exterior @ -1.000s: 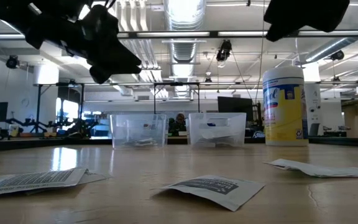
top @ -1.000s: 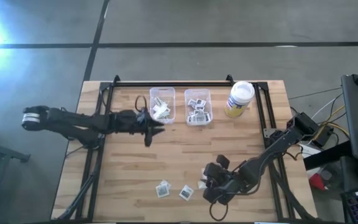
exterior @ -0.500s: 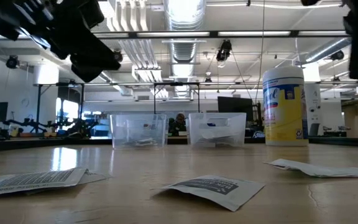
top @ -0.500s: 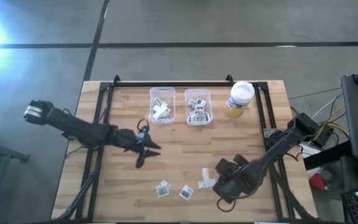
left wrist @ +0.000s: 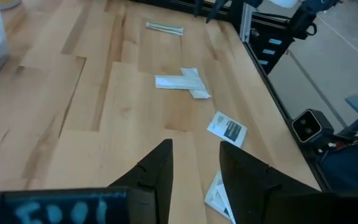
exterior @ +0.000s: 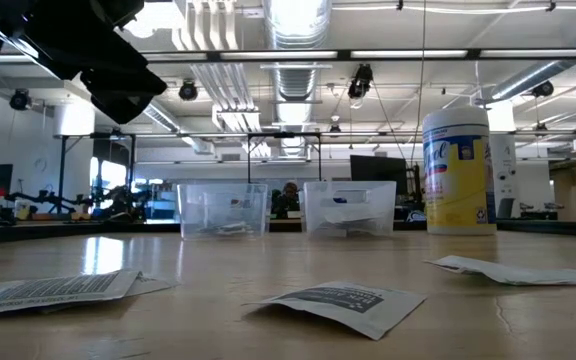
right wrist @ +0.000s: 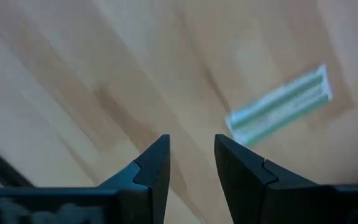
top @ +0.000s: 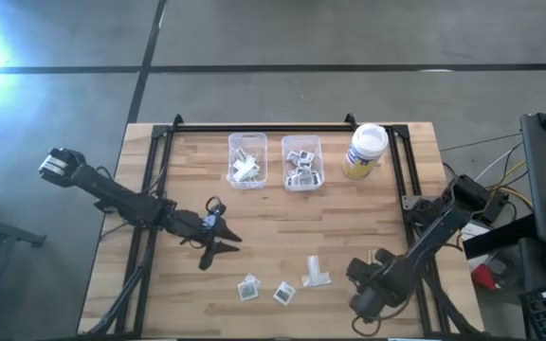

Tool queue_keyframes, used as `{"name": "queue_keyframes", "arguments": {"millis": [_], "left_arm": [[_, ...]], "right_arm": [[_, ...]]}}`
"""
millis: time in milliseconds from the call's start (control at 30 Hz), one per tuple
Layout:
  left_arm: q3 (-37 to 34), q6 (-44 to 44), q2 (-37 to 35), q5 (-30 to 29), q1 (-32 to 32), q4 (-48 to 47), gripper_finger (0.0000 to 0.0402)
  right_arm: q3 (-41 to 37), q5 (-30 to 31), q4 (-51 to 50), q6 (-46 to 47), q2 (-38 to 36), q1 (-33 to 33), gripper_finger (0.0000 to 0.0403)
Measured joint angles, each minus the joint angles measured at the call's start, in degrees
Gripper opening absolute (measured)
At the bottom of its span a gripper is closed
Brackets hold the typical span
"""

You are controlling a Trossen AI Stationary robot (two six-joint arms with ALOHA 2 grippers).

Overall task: Pick & Place First Aid Supplies
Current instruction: Put the green bandage pack into the left transparent bin

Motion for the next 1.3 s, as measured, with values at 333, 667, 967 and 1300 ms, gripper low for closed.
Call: {"name": "queue_keyframes", "arguments": {"millis": [333,667,967,1300], "left_arm": [[0.00,-0.13,0.00,-0.51,-0.17,-0.02,0.0119],[-0.02,-0.20,0.00,-2.48,-0.17,-0.07,0.0119],[-0.02,-0.20,0.00,-3.00,-0.17,-0.09,0.0119],[-0.04,-0.52,0.00,-3.09,-0.17,-0.11,0.0119]], "right_arm": [[-3.94,-1.96,0.27,-6.25,0.00,5.54,0.0125],[-9.18,-1.65,0.45,-14.58,0.00,10.27,0.0150],[-14.12,-1.31,1.72,-13.61,0.00,10.51,0.0147],[-14.62,1.64,8.12,-12.77,0.00,10.50,0.0126]]}}
